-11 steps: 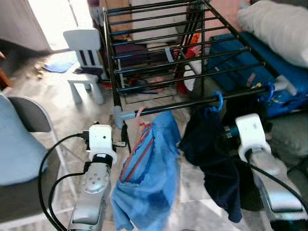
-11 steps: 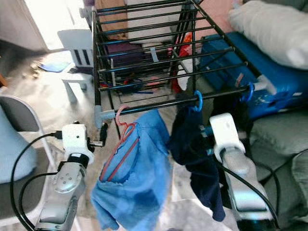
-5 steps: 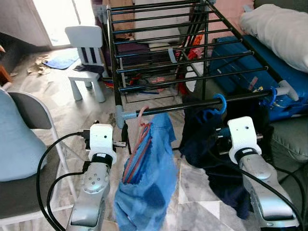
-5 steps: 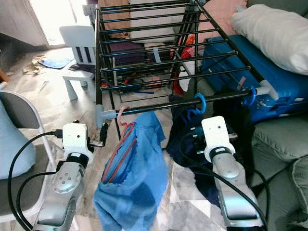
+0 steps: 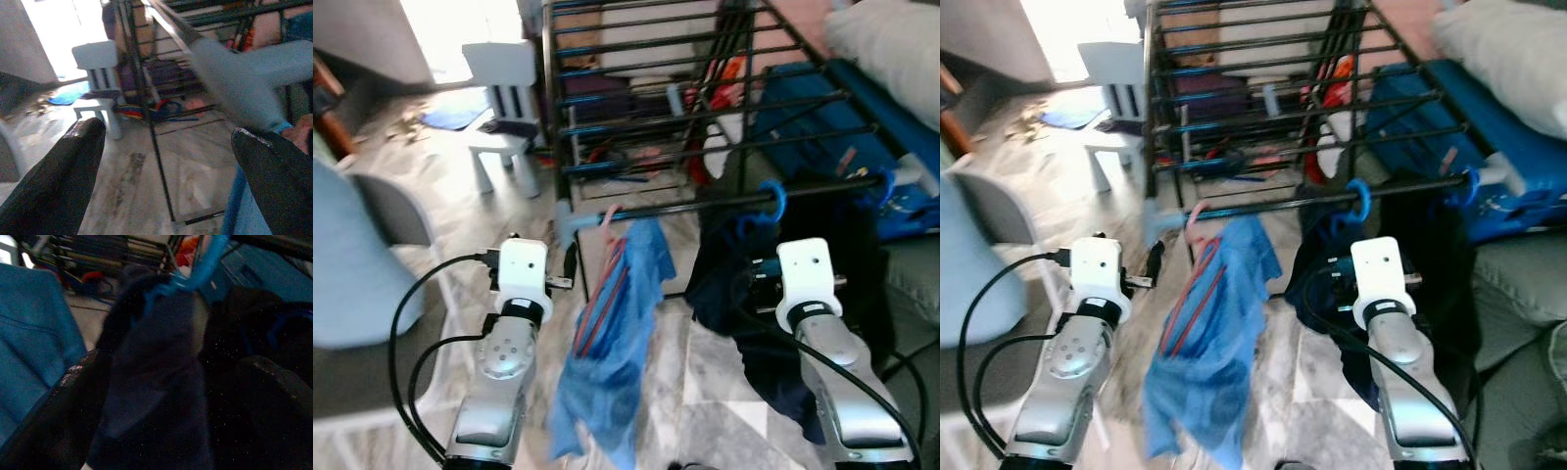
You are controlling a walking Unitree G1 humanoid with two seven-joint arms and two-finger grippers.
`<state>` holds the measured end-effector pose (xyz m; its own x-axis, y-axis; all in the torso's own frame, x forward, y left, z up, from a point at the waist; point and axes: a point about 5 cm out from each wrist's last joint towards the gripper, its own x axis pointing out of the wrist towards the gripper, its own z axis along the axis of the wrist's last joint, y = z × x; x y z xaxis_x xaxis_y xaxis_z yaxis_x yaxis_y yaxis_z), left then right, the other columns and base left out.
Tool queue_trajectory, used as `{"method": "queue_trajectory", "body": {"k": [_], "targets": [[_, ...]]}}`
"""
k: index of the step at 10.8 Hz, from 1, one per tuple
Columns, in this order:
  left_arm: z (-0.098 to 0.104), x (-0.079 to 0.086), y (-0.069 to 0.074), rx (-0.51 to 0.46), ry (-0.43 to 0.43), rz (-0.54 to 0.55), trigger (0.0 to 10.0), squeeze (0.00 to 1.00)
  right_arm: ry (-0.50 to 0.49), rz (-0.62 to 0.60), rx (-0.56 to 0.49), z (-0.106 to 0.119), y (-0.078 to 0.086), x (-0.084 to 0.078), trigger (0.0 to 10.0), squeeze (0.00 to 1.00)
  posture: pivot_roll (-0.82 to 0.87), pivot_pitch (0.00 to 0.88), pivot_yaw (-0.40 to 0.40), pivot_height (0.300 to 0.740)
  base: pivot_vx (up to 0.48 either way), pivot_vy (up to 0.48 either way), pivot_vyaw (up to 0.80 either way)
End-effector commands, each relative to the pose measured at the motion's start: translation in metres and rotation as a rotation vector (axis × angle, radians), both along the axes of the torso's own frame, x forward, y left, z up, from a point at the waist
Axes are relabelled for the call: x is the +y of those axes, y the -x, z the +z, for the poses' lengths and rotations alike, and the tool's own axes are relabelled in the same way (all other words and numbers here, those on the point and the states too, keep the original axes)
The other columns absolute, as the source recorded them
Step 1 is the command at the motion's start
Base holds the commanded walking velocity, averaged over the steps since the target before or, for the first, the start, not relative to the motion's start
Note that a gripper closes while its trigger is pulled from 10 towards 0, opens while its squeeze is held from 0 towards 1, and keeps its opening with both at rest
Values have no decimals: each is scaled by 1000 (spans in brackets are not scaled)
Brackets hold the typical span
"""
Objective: Hang hanger
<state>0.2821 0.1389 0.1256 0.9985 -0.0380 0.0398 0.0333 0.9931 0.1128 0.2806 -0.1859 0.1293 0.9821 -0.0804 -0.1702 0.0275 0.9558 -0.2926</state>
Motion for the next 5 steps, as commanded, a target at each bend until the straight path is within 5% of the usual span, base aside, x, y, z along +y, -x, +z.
{"method": "queue_trajectory", "body": {"k": [1, 5], "targets": [[6, 7, 0, -22, -9, 24, 10000, 0, -5, 12, -19, 3, -4, 4, 10000, 0, -182, 0, 65, 740, -289, 0, 0], [6, 1, -6, -19, 2, 11, 10000, 0, -16, 8, -35, 2, -13, 6, 10000, 0, -184, 0, 88, 740, -291, 0, 0]]}}
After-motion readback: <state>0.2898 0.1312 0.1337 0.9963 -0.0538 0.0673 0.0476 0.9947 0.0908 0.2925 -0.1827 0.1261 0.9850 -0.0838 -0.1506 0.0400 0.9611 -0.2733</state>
